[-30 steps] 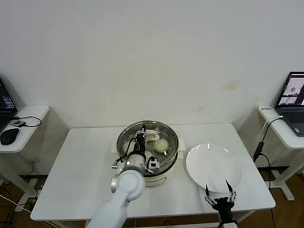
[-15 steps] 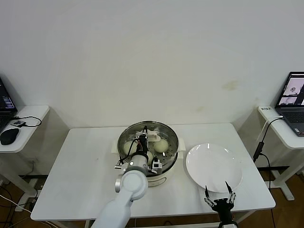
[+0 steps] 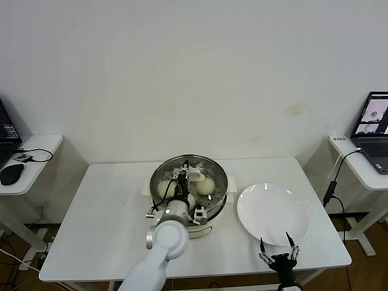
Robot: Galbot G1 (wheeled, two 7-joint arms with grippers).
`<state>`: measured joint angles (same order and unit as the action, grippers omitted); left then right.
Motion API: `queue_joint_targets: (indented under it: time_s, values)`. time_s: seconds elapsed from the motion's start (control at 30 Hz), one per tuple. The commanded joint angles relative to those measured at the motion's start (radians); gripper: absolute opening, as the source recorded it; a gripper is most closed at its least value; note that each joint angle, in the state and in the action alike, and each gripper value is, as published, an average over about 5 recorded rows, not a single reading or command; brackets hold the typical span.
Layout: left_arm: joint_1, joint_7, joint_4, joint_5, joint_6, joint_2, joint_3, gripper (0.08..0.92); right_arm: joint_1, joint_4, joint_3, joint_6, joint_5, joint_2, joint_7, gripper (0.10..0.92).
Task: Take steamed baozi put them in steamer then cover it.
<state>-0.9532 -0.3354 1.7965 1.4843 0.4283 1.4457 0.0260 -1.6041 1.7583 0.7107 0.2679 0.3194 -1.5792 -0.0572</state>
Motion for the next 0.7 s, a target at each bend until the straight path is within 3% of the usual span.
queue_joint_targets:
  time_s: [0.03,0.27,0.37,0.53,0.7]
  values:
    - [-0.108,0.013,0.156,-0.039,-0.001,-0.035,0.009,0.399,-0.001,0.001,-0.002,0.000,0.002,0.000,0.000,0.823]
    - [-0.315,0.090,0.426,-0.262,-0.008,-0.160,0.075,0.598,-0.003,0.003,-0.001,0.000,0.000,0.000,-0.001,0.823]
    - [-0.463,0.199,0.525,-0.518,-0.042,-0.227,0.149,0.685,-0.005,0.004,-0.002,0.003,-0.005,0.001,-0.001,0.823]
    - [-0.700,0.462,0.550,-1.105,-0.315,-0.285,0.414,0.804,-0.023,0.028,-0.014,0.008,-0.045,0.019,-0.005,0.823]
    - [-0.818,0.548,0.426,-1.596,-0.601,-0.235,0.628,0.822,-0.051,0.064,-0.052,-0.001,-0.104,0.073,-0.016,0.823]
